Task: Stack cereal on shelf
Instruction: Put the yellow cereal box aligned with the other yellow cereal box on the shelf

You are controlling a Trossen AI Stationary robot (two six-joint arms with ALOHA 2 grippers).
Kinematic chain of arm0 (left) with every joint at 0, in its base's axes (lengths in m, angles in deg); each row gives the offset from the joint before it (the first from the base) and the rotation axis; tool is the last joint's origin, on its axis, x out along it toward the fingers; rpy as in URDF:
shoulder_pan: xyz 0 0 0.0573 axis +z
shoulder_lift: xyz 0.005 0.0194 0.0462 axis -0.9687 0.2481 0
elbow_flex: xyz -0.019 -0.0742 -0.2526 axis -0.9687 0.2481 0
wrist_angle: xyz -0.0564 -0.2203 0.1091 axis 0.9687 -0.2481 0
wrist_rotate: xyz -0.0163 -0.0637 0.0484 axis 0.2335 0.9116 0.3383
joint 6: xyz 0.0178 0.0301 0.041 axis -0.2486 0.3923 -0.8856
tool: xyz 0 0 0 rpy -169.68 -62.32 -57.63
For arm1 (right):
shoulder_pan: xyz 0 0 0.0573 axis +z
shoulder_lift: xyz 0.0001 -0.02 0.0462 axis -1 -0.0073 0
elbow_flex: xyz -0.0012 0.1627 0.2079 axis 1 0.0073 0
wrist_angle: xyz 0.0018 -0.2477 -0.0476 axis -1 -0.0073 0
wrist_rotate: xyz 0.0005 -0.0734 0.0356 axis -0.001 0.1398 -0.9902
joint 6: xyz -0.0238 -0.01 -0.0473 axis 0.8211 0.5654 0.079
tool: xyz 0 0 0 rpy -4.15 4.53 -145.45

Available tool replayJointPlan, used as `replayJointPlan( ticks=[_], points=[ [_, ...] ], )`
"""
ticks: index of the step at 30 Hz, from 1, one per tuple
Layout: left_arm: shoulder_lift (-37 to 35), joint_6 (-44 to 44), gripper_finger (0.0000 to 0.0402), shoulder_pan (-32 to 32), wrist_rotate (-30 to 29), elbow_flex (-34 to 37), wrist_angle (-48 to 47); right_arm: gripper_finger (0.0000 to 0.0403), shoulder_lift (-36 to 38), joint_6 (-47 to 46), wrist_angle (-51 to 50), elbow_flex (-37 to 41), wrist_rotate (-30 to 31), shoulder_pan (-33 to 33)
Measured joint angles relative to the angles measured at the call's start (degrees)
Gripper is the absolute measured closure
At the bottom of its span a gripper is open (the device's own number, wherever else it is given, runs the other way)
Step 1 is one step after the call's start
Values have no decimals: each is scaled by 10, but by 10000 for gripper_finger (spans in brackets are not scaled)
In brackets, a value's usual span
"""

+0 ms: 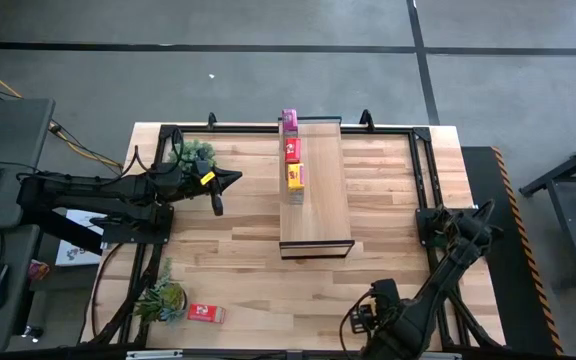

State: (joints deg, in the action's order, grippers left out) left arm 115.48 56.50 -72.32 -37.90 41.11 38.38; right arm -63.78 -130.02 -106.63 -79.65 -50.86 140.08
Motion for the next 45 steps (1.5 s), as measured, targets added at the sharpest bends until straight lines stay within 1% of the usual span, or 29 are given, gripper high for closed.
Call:
replayJointPlan(
  ticks=[5,9,26,30,34,38,41,45],
  points=[
    [0,0,401,0,1,0,0,137,-3,-5,0,0,5,-1],
    [0,0,401,0,17,0,0,137,-15,-6,0,0,-35,-1],
    [0,0,401,0,24,0,-1,142,-40,2,10,2,-32,0],
    [0,0,401,0,26,0,-1,165,-40,4,11,11,-33,-2],
    [0,0,401,0,26,0,-1,201,-40,6,25,25,-34,-4],
    [0,0,402,0,26,0,-3,235,-40,27,26,27,-37,-6],
    [0,1,402,0,26,0,-2,253,-40,57,23,7,-31,-10],
    [0,0,401,0,26,0,-2,267,-39,130,0,-61,-16,-19]
  ],
)
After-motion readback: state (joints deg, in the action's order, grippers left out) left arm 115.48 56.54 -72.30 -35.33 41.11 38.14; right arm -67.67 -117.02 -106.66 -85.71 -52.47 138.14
